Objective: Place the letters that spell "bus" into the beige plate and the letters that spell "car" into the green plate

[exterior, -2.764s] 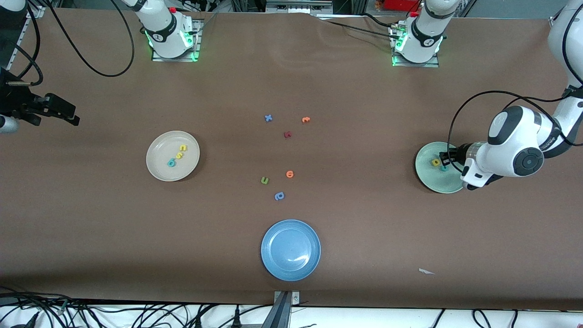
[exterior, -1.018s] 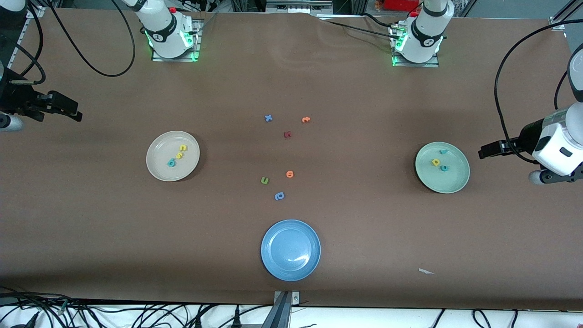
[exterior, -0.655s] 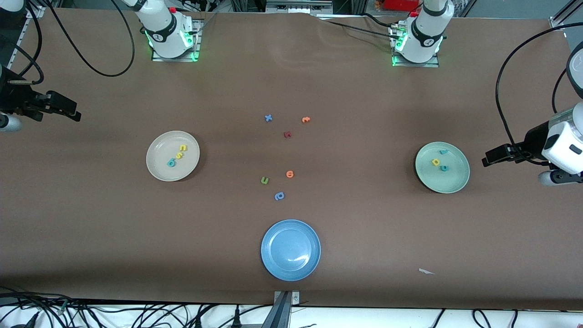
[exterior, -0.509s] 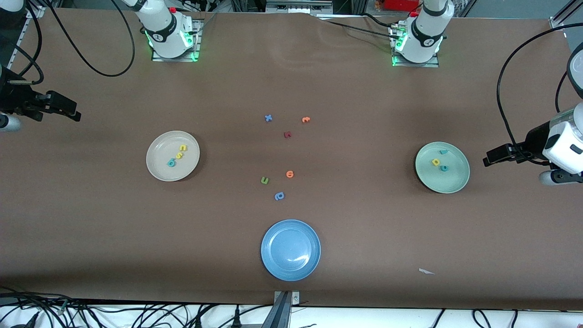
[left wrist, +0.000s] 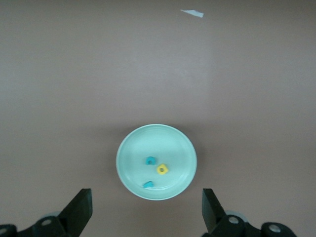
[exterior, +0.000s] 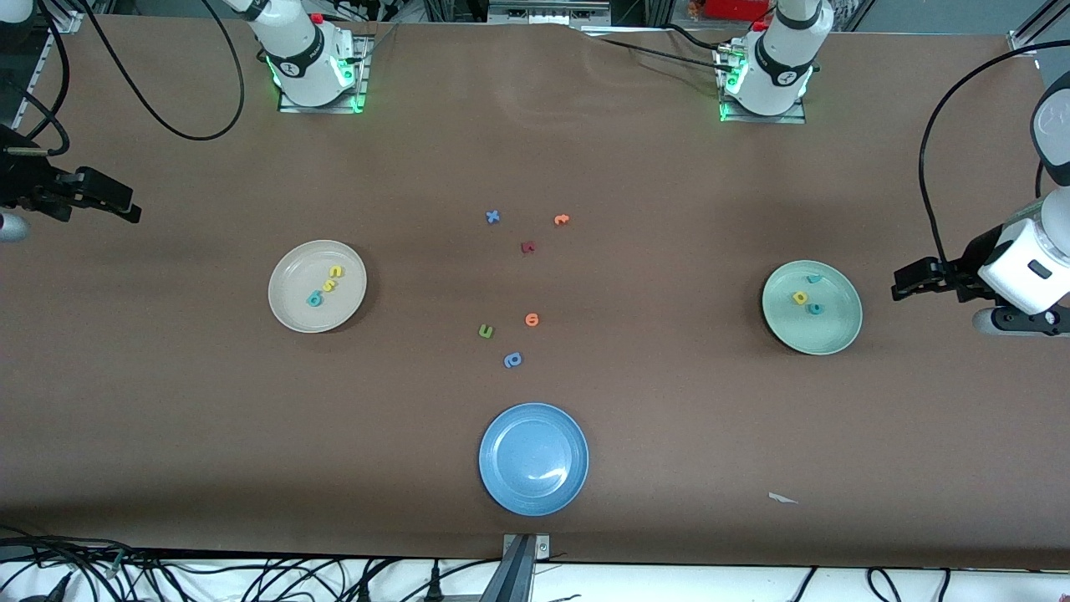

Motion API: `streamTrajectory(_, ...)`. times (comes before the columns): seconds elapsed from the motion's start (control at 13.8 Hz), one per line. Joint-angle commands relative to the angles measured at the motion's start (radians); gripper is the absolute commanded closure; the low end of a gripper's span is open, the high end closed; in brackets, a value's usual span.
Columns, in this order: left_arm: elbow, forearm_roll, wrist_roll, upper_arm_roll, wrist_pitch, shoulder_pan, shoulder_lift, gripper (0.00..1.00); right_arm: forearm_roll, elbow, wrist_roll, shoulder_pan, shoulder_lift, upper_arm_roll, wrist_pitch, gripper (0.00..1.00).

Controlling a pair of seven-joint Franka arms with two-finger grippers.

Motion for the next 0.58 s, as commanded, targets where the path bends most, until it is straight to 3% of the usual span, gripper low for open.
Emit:
streamTrajectory(0.0, -0.025, 0.042, 0.025, 0.010, -0.001, -0.012, -0.031, 0.00, 0.019, 0.017, -0.008, -0.006, 0.006, 0.000, -0.018, 0.00)
streamTrajectory(0.51, -0.022, 0.033, 0.021, 0.012, -0.014, -0.013, -0.031, 0.00, 0.018, 0.017, -0.010, -0.006, 0.005, 0.000, -0.018, 0.00)
